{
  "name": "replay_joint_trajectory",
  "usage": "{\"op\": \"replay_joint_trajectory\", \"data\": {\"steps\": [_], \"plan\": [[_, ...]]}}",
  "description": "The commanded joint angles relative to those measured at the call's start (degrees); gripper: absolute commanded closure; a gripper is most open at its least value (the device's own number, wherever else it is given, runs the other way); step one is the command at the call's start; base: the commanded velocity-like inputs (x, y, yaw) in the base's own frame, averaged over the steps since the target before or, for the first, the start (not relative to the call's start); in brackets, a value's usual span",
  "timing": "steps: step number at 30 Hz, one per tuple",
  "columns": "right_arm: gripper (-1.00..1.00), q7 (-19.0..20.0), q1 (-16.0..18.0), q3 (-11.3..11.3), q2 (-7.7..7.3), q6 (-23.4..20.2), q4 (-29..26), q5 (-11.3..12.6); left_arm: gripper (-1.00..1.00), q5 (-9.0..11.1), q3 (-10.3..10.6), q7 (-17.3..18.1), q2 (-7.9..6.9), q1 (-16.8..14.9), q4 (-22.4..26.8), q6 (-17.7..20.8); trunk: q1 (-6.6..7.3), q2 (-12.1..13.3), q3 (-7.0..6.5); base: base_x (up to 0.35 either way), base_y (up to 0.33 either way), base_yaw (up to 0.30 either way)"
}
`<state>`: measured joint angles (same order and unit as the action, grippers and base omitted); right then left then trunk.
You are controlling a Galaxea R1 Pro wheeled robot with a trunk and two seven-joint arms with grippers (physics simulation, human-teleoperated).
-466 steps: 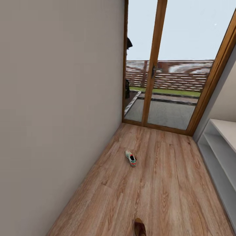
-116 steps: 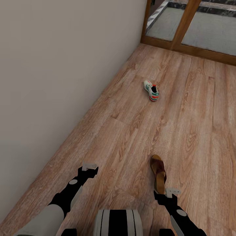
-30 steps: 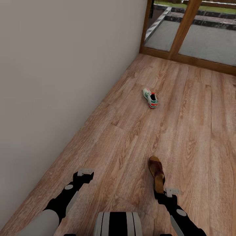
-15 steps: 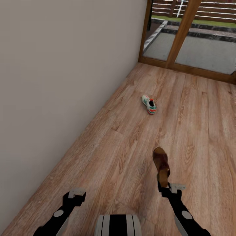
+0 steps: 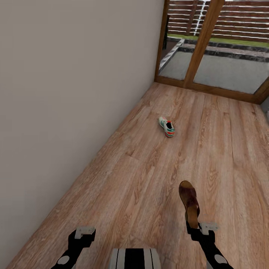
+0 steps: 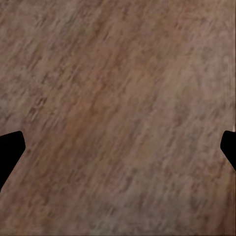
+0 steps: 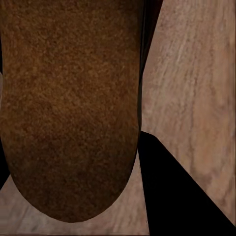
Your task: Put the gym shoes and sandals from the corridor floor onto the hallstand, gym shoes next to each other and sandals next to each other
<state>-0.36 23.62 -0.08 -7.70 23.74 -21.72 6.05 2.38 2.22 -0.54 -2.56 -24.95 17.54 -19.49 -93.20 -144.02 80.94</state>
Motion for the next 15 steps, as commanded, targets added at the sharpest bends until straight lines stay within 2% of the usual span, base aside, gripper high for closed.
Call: {"op": "replay_joint_trajectory", "data": {"steps": [1,6,15], "plan": [[1.00,0.06,0.03,0.16,-0.05,0.44,0.54,0.74,-1.00,0.25,0.24,-0.08,0.00,-0.02,-0.49,-0.87,0.03,0.00,-0.28,0.000,0.000,-0.097],[1.00,0.09,0.02,0.09,-0.08,1.72,3.74,0.79,-1.00,0.62,0.20,-0.14,-0.03,0.14,-3.32,-4.56,0.16,0.07,-1.82,0.000,0.000,-0.078],[1.00,0.14,0.02,0.09,0.05,5.76,9.89,0.72,-1.00,3.45,0.20,-0.16,-0.46,1.22,-6.10,-8.96,0.16,0.07,-2.62,0.000,0.000,-0.015]]}}
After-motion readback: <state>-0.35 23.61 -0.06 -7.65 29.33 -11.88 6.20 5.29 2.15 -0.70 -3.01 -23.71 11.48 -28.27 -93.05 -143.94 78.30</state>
